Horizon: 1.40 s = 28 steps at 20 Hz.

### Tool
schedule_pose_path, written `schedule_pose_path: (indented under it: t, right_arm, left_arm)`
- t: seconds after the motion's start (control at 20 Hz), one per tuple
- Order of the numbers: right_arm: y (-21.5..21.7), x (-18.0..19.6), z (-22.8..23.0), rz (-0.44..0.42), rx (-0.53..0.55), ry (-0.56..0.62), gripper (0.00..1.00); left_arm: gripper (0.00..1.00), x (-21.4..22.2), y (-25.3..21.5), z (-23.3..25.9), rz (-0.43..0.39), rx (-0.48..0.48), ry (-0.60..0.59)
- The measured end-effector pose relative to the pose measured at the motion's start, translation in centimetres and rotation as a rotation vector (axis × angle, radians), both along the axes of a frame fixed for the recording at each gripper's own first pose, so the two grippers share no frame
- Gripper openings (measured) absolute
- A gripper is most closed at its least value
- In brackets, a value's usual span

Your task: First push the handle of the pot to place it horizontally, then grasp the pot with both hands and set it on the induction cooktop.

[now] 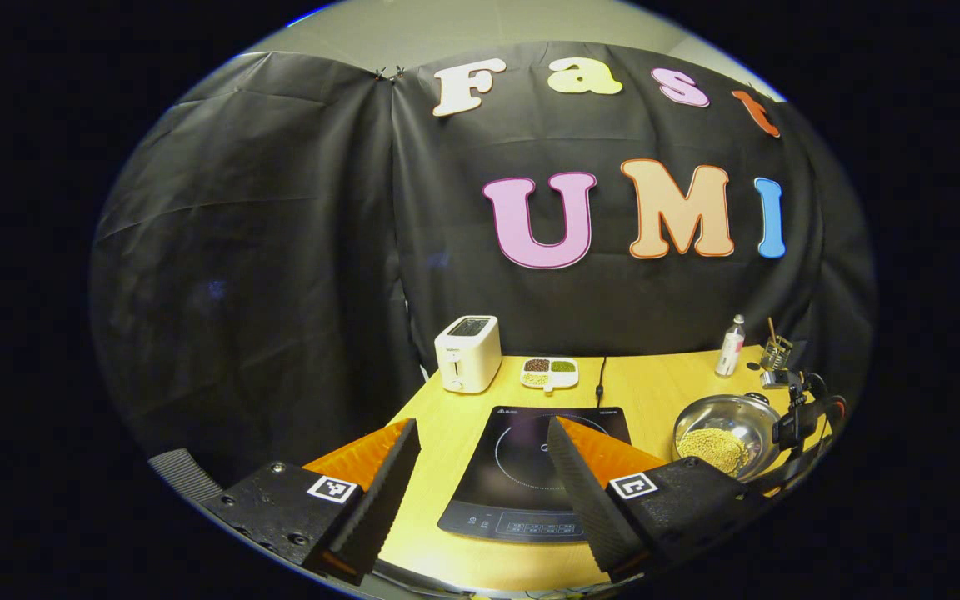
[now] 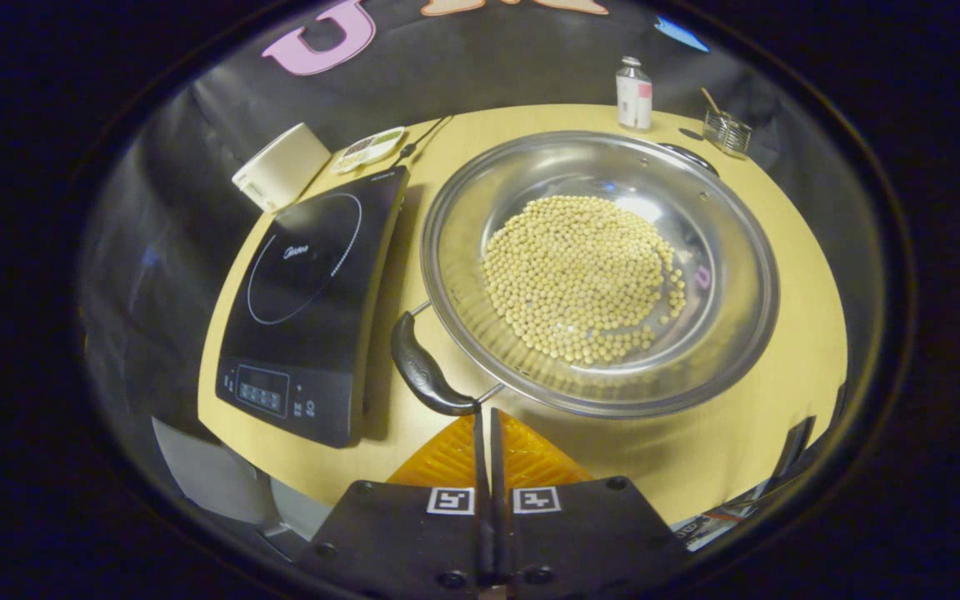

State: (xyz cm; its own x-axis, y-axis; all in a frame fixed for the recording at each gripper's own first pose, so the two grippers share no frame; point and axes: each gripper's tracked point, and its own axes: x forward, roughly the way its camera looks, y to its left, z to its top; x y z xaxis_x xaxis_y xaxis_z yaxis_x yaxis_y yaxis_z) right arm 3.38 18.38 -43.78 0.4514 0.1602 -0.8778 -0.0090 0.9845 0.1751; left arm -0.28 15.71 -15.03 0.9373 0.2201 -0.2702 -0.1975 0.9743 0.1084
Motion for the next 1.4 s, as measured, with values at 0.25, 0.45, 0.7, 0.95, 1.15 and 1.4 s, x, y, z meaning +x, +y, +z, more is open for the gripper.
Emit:
schedule_pose_path:
  t: [0.25,0.45,0.7,0.95,1.15,1.4]
  right_arm:
    - [2.9,2.3,0.5,-0.102,0.114,-0.040,0.00]
    - [3.7,3.9,0.4,-0.156,0.123,-0.078,0.02]
    - [3.9,6.1,0.4,-0.232,0.113,-0.114,0.02]
    - [4.5,7.6,0.7,-0.295,0.131,-0.130,0.02]
    - [4.3,8.7,0.8,-0.325,0.131,-0.140,0.02]
    - [4.3,10.3,1.8,-0.308,0.113,-0.183,0.02]
  left_arm:
    - [0.94,-0.9,0.3,0.0,0.006,-0.003,0.004]
    - [0.94,-1.4,0.7,0.0,0.008,0.008,0.006]
    - [0.95,-2.0,1.0,0.2,0.005,0.016,0.006]
    - [0.95,-2.0,0.9,0.1,-0.008,0.018,0.009]
    - [0.97,-1.9,0.7,0.2,-0.021,0.024,0.010]
    - [0.97,-1.5,0.7,0.1,-0.029,0.021,0.011]
